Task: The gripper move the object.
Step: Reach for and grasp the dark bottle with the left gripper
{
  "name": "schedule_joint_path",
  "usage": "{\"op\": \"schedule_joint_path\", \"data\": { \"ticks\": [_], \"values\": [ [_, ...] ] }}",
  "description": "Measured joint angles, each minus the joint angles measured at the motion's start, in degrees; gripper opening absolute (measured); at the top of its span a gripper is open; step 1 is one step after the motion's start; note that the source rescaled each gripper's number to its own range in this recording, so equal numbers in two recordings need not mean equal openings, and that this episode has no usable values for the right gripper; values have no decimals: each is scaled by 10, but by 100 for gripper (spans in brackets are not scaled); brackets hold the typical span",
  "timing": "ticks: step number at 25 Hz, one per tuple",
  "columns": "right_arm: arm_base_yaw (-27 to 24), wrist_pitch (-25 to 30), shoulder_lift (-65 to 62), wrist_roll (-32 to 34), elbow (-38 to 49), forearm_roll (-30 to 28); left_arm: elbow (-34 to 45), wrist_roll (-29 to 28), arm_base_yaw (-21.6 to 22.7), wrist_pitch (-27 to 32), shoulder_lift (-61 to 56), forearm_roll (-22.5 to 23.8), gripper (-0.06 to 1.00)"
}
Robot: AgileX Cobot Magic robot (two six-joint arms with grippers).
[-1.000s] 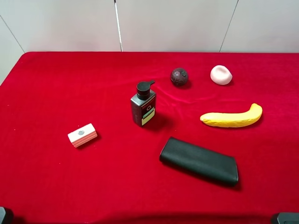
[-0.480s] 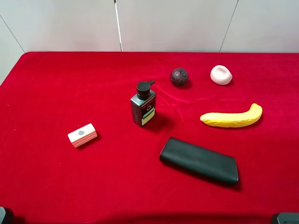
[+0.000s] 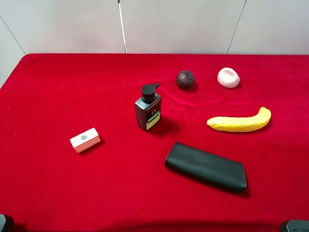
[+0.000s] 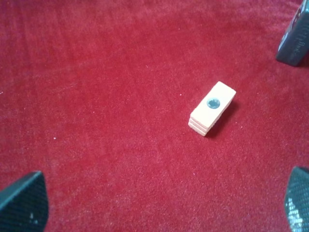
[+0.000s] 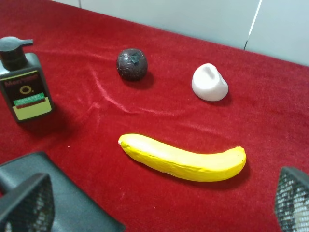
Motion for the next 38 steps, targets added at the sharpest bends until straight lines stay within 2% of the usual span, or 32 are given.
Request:
{"op": "schedule_joint_path", "data": {
  "ticks": [12, 28, 33, 38],
  "values": [
    [0, 0, 0, 0, 0, 0, -57, 26, 0, -14, 179, -23, 97],
    [0, 1, 0, 0, 0, 0, -71, 133, 0, -88, 368, -134, 97],
    [0, 1, 0, 0, 0, 0, -73, 186, 0, -116, 432, -175, 97],
    [0, 1, 0, 0, 0, 0, -74, 220, -21, -157, 477, -183, 97]
  ]
}}
